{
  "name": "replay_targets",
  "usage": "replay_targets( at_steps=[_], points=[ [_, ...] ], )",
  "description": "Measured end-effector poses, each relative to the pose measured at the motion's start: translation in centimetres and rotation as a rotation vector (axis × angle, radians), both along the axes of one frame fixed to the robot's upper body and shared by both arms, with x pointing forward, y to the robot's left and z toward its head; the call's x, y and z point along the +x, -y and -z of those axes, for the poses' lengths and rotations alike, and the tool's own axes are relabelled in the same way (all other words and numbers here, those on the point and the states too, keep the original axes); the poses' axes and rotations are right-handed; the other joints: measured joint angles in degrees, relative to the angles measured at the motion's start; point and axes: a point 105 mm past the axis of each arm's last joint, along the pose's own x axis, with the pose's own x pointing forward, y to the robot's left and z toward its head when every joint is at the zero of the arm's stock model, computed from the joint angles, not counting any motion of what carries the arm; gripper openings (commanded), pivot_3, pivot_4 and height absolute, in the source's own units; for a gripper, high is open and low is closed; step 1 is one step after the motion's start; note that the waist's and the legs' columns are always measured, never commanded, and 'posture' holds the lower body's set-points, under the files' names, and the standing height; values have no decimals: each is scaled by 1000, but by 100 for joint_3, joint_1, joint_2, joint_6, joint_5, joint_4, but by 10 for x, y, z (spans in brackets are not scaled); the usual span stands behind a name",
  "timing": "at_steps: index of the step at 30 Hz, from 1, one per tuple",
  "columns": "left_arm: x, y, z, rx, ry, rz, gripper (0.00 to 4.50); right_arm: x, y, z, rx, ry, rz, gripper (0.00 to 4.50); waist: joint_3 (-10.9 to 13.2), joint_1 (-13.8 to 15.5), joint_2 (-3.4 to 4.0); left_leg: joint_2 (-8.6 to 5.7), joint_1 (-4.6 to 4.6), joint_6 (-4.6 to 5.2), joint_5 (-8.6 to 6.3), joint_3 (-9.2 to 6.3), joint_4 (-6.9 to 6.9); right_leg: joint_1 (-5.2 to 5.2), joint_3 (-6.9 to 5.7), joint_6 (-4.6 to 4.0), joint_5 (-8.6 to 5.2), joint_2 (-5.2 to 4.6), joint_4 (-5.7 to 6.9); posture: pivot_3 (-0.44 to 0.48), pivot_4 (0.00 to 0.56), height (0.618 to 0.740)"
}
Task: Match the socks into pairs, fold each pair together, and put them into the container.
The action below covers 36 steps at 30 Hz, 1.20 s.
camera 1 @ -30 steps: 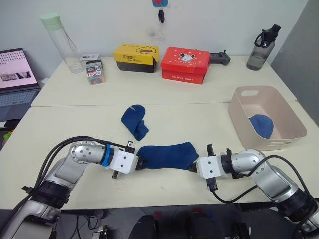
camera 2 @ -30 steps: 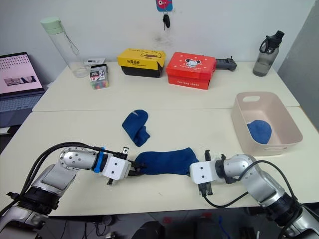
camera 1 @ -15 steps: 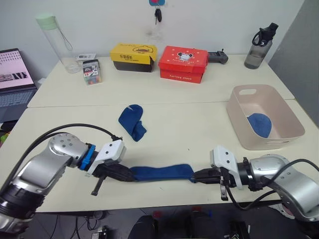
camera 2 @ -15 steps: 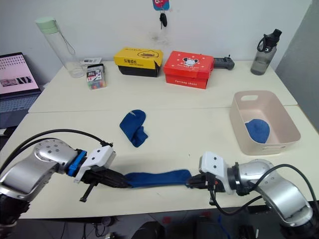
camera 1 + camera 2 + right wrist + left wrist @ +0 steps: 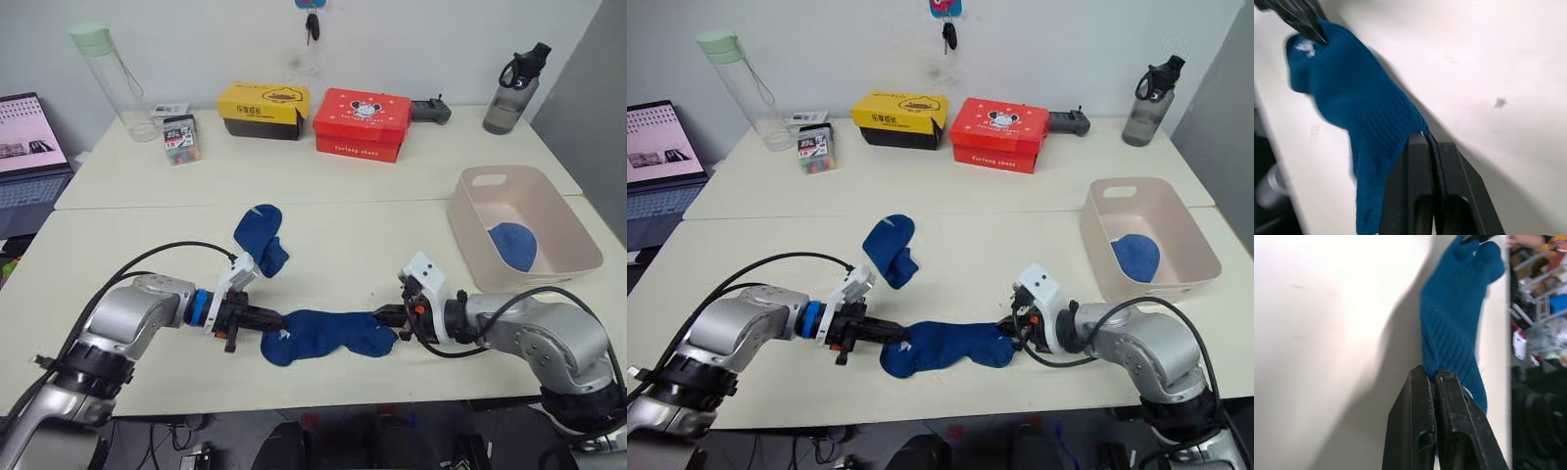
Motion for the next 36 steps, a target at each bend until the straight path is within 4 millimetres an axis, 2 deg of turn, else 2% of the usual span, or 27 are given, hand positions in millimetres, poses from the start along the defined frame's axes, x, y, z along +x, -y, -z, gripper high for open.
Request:
replay_targets(
  at_steps=[4,7,9,14,20,24,25,28,35,36],
  points=[
    [9,3,-1,5,55,-2,0,11,0,-8,5,65,12,885,-1,-1,-1,2,-3,0,0,-1,-1,-2,0,0,0,0,0,0,150,740],
    [10,3,-3,6,77,10,622,17,8,-15,0,119,34,1974,-1,1,-1,2,-7,0,0,-2,0,-4,-1,0,0,-2,-1,0,150,740],
    [11,-1,-9,-5,91,-5,1223,19,14,-20,11,142,57,2672,-1,1,-1,2,-8,-1,0,-4,0,-4,-2,0,0,-2,0,0,150,740],
    [13,-22,-26,-37,129,-106,2660,13,30,-20,29,164,115,4324,-1,2,-1,3,-7,0,0,-4,-2,-4,-1,0,0,-2,0,0,150,740],
    [-6,-20,-12,-38,58,-152,2660,-4,24,4,37,130,155,4324,-2,2,-1,4,-4,0,0,-4,-1,-2,2,0,0,-2,3,0,150,740],
    [-8,-16,5,23,71,-201,2660,-6,20,19,18,113,217,4324,-2,5,-1,2,-4,0,0,-2,-1,-2,4,0,0,-3,4,0,150,740],
    [-8,-15,6,37,89,-207,2687,-6,23,21,6,117,232,4152,-4,7,-1,3,-2,0,0,-2,-1,-1,3,0,0,-3,4,0,150,740],
    [-7,-12,9,56,123,-226,2058,-6,25,23,-27,133,237,3406,-11,23,3,2,14,0,0,-2,-3,16,4,0,0,-3,1,0,150,740],
    [-17,-7,18,97,169,-184,55,-12,22,27,-54,137,168,1022,-21,20,4,2,24,1,-1,-2,-9,26,3,0,0,-4,-6,0,150,740],
    [-19,-6,19,97,164,-179,0,-14,21,28,-46,127,158,605,-21,20,5,2,24,1,-1,-2,-9,26,3,0,0,-4,-6,0,150,740]
  ],
)
